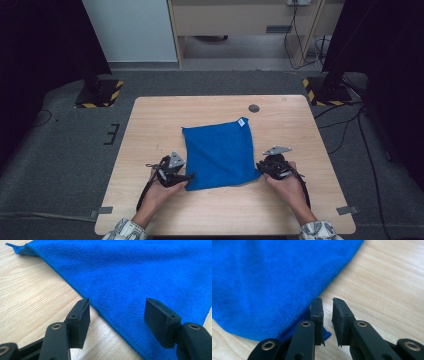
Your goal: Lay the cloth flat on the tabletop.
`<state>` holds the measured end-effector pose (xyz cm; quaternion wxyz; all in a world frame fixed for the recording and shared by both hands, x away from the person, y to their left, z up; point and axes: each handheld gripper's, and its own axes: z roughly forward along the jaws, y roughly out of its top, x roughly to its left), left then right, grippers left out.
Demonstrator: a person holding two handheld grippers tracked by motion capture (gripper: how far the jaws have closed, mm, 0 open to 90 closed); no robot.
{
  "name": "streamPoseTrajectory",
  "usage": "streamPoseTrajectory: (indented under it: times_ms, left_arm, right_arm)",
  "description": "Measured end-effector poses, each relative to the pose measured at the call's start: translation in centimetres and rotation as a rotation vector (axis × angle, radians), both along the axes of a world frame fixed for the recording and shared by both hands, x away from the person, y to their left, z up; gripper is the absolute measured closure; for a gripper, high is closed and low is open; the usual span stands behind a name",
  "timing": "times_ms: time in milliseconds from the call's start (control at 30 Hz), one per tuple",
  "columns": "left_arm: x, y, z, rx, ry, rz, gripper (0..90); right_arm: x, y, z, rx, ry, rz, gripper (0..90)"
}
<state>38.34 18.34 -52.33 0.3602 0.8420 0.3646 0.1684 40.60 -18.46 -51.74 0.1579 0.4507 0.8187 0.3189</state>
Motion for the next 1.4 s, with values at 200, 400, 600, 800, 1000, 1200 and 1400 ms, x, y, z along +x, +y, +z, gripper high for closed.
streamPoseTrajectory:
  times_ms: [200, 400, 600, 800, 1000, 1200, 1400]
  left_arm:
    - [0.1, 0.0, -0.4, 0.024, 0.033, -0.007, 37.9]
    - [0.1, 0.2, -0.4, 0.031, 0.036, -0.001, 38.1]
    - [0.2, 0.2, -0.4, 0.027, 0.041, -0.002, 38.5]
    - [0.3, 0.6, -0.4, 0.027, 0.039, 0.006, 38.5]
    - [0.3, 0.9, -0.3, 0.045, 0.029, 0.008, 39.7]
    - [0.4, 1.2, -0.2, 0.057, 0.026, 0.019, 39.7]
    - [0.5, 1.5, -0.2, 0.059, 0.026, 0.027, 39.6]
  right_arm:
    - [0.4, 0.9, 0.0, -0.006, -0.009, 0.015, 73.9]
    - [0.4, 2.2, 0.3, 0.039, -0.049, 0.064, 66.0]
    - [0.2, 3.0, 0.1, 0.034, -0.031, 0.091, 57.6]
    - [-0.7, 2.7, -0.1, -0.004, -0.017, 0.093, 57.1]
    - [-1.1, 2.9, -0.4, -0.049, -0.021, 0.086, 54.7]
    - [-2.4, 2.0, -0.1, -0.093, -0.008, 0.010, 53.4]
    - [-4.4, 1.5, 0.3, -0.117, 0.006, 0.002, 52.8]
